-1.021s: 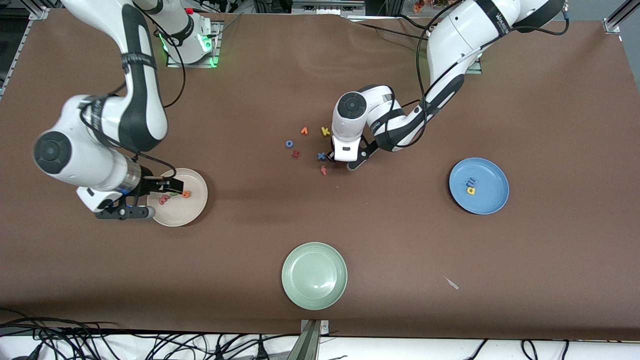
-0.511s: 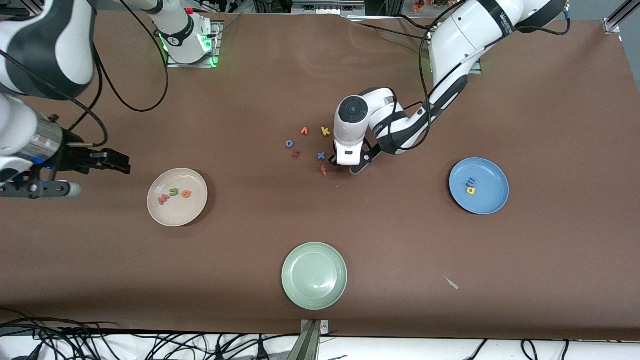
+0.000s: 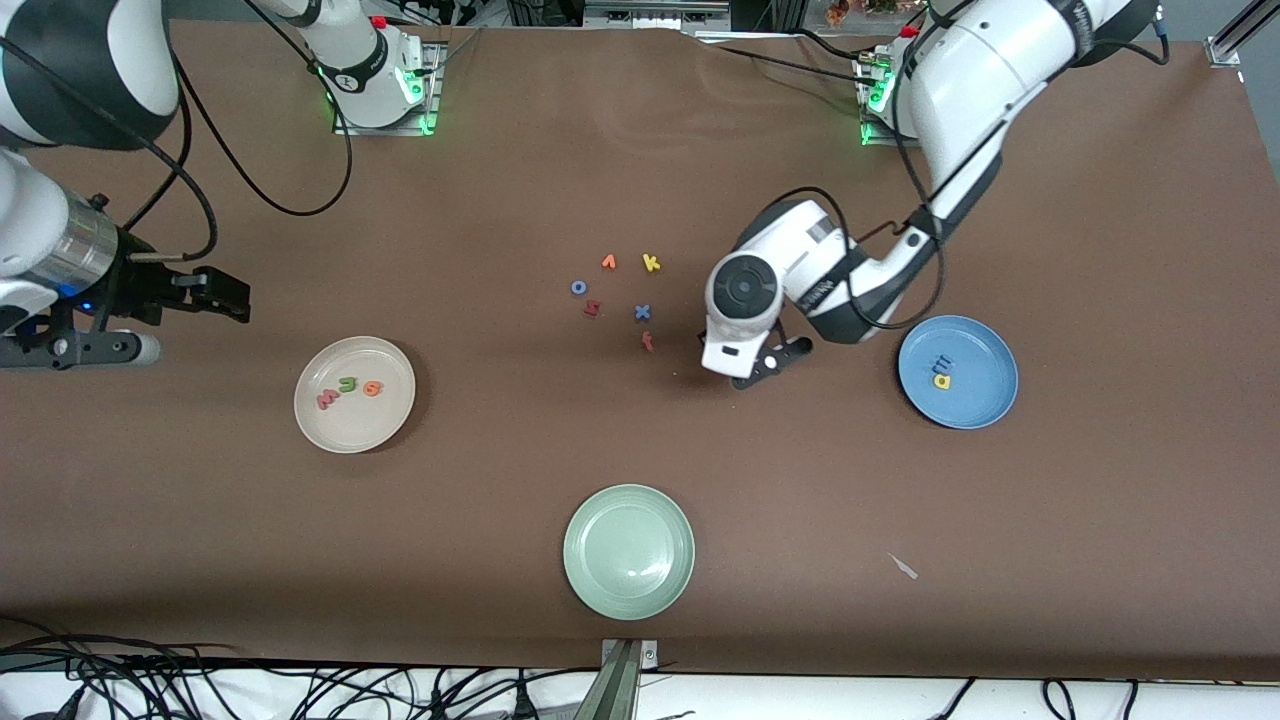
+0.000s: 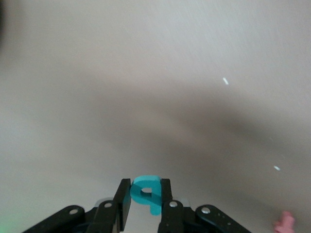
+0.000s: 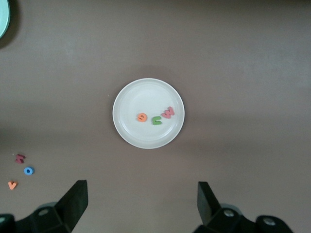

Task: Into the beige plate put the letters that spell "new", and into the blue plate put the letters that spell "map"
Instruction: 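Grasp the teal letter with the left gripper while the right gripper retracts, then carry the teal letter to the blue plate and open the left gripper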

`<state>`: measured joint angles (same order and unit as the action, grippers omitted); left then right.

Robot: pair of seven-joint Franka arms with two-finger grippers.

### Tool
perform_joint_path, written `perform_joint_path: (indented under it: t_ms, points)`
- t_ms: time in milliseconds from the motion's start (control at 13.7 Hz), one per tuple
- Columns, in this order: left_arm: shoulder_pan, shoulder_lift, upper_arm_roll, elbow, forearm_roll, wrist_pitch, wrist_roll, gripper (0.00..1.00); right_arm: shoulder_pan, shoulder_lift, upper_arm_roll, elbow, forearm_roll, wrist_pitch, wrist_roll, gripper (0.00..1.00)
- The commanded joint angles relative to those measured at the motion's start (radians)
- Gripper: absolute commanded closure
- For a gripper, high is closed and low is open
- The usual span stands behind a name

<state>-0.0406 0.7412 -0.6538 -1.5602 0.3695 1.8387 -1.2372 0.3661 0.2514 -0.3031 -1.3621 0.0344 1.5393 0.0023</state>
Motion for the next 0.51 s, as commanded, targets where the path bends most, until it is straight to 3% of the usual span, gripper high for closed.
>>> perform_joint_path:
  t_ms: [0, 73, 438]
  points:
    - [0.100, -0.034, -0.023, 0.014, -0.037, -0.094, 0.224, 1.00, -0.230, -0.116, 0.262, -0.109, -0.060, 0.027, 0.016, 0.00]
    - [0.129, -0.048, -0.021, 0.014, -0.031, -0.120, 0.308, 1.00, -0.269, -0.138, 0.291, -0.127, -0.062, 0.027, 0.013, 0.00]
    - [0.316, -0.054, -0.009, 0.012, 0.018, -0.162, 0.726, 1.00, -0.282, -0.187, 0.289, -0.150, -0.062, 0.027, 0.015, 0.00]
